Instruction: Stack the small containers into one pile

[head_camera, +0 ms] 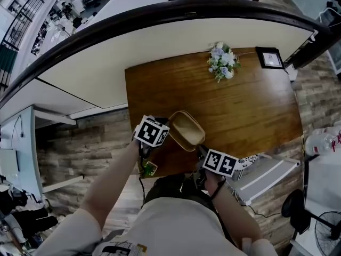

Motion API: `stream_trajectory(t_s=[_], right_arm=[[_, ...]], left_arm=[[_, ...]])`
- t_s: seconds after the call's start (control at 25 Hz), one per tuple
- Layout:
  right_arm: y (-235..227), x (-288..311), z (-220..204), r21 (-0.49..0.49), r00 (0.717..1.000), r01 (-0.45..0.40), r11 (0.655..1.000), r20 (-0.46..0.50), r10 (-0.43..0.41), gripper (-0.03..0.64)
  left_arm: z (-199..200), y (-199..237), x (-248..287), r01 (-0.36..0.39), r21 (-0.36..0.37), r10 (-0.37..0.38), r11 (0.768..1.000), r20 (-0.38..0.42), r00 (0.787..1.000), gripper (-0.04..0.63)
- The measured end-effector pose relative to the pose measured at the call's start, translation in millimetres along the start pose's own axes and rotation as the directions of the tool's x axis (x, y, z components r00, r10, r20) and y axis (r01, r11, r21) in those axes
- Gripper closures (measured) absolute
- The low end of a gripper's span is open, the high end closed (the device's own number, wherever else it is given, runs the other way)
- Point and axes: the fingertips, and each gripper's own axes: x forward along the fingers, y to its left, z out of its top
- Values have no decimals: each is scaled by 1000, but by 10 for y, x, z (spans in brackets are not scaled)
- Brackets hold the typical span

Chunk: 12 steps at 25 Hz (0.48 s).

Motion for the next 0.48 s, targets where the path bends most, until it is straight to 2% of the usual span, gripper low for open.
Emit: stream_trajectory(t_s=[0.28,0.4,0.48], right_arm=[[-89,129,5,3,999,4,1000,-40,-4,586],[-43,128,-20,137,997,-48,989,-57,57,591],[-3,109,-36,287,992,-94,953,-59,115,592]], left_arm=[[-57,-42,248,16,9,-15,1000,-53,998,575],[-47,-46,283,21,16,-20,1000,-55,998,575],[-4,-37,257,16,26,-15,1000,-45,999,575]])
